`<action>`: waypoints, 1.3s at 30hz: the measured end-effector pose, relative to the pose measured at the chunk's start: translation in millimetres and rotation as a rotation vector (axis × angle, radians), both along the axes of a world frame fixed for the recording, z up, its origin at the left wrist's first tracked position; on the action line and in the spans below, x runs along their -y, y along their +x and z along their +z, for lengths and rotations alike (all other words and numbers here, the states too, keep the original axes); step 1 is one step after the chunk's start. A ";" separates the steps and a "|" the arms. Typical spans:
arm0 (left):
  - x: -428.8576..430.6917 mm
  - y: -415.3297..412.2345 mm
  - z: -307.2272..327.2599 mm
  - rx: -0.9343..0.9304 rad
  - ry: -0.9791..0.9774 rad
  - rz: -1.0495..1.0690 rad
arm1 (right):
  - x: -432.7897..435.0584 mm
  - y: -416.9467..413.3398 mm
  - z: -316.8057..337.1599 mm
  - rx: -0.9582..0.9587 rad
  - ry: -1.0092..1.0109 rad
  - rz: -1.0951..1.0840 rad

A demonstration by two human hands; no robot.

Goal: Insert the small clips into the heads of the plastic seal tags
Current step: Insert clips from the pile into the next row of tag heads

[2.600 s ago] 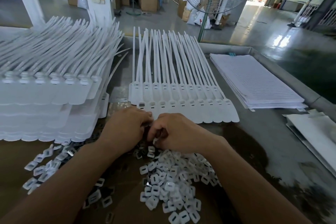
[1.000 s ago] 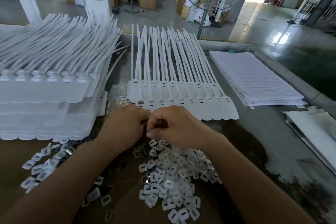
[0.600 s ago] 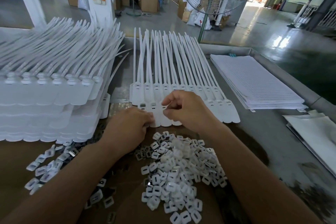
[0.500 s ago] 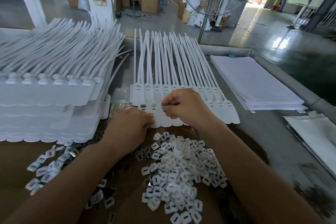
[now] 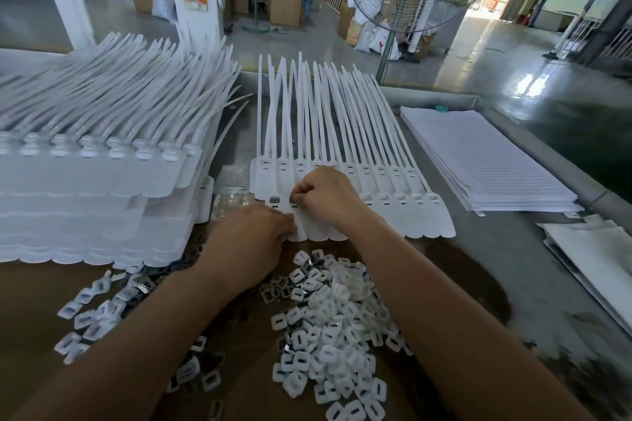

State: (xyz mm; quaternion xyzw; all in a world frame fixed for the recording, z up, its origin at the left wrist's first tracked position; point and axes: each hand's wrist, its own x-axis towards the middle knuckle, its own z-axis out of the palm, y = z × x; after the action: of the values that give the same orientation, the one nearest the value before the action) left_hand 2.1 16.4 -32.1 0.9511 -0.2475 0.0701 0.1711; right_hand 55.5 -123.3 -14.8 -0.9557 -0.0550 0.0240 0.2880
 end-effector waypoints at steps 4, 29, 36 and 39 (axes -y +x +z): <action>0.4 -0.7 0.0 -0.002 -0.004 0.007 | 0.5 0.3 -1.7 0.017 -0.019 0.001; -1.7 -1.4 0.5 -0.002 -0.025 -0.003 | 26.1 -51.8 21.1 -0.020 0.176 0.204; -2.6 -4.1 3.3 -0.062 -0.142 -0.007 | 11.2 -78.6 29.9 -0.073 0.042 0.445; -2.4 -3.3 3.8 -0.064 -0.159 -0.004 | 3.5 -83.5 27.3 -0.034 -0.077 0.514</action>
State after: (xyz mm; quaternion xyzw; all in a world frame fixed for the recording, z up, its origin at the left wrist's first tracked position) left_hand -1.2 18.8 -28.4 0.9357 -0.2375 0.0587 0.2540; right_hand -28.1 -126.8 12.5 -0.9202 -0.2900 0.1147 0.2366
